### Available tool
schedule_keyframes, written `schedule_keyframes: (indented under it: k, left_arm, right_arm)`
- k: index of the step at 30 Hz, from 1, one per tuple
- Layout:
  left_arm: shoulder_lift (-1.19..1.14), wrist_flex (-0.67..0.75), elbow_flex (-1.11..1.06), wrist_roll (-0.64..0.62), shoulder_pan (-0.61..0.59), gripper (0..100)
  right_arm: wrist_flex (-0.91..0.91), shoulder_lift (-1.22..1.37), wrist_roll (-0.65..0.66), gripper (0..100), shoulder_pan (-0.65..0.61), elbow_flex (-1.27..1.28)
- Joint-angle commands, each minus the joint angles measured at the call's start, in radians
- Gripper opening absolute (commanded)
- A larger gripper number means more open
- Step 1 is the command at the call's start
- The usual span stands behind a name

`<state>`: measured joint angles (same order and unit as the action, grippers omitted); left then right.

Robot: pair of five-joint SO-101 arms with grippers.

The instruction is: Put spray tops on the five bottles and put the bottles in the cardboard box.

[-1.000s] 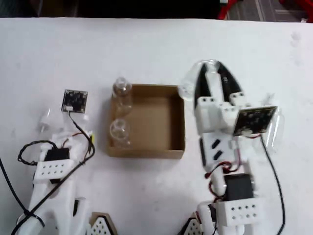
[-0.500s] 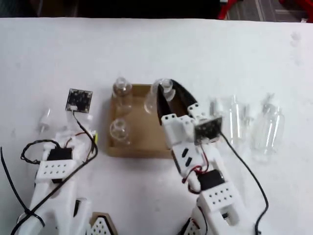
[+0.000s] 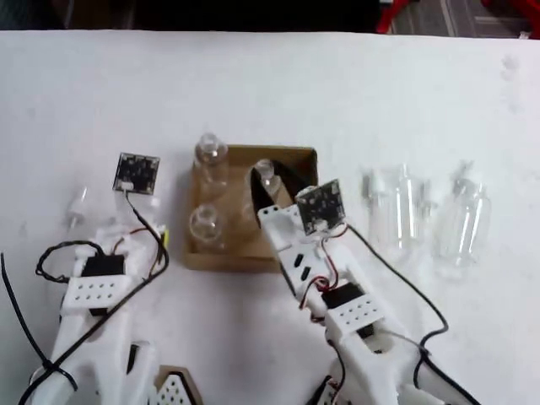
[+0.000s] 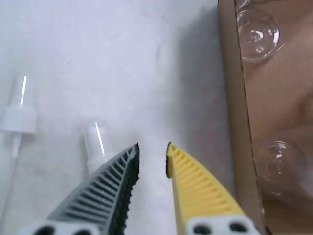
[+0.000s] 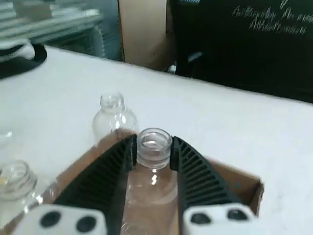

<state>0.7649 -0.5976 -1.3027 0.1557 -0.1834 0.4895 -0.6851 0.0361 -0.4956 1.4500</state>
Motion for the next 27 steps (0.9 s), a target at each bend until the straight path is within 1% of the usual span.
schedule_keyframes:
  k: [1, 11, 13, 17, 21, 27]
  left_arm:
    - [0.007, 0.017, 0.008, -0.012, 0.010, 9]
    - [0.007, 0.017, 0.008, -0.012, 0.012, 9]
    - [0.007, 0.017, 0.008, -0.012, 0.012, 9]
    - [0.007, 0.017, 0.008, -0.012, 0.013, 9]
    - [0.007, 0.017, 0.008, -0.012, 0.015, 9]
    - [0.007, 0.017, 0.008, -0.012, 0.015, 9]
  right_arm:
    - [0.087, 0.064, 0.012, 1.6, 0.001, -0.040]
    - [0.263, 0.203, 0.015, 1.6, -0.013, -0.044]
    - [0.269, 0.213, 0.028, 1.6, -0.015, -0.044]
    - [0.272, 0.239, 0.101, 1.6, -0.048, -0.044]
    - [0.274, 0.262, 0.110, 1.9, -0.090, -0.044]
    - [0.271, 0.263, 0.112, 2.2, -0.087, -0.044]
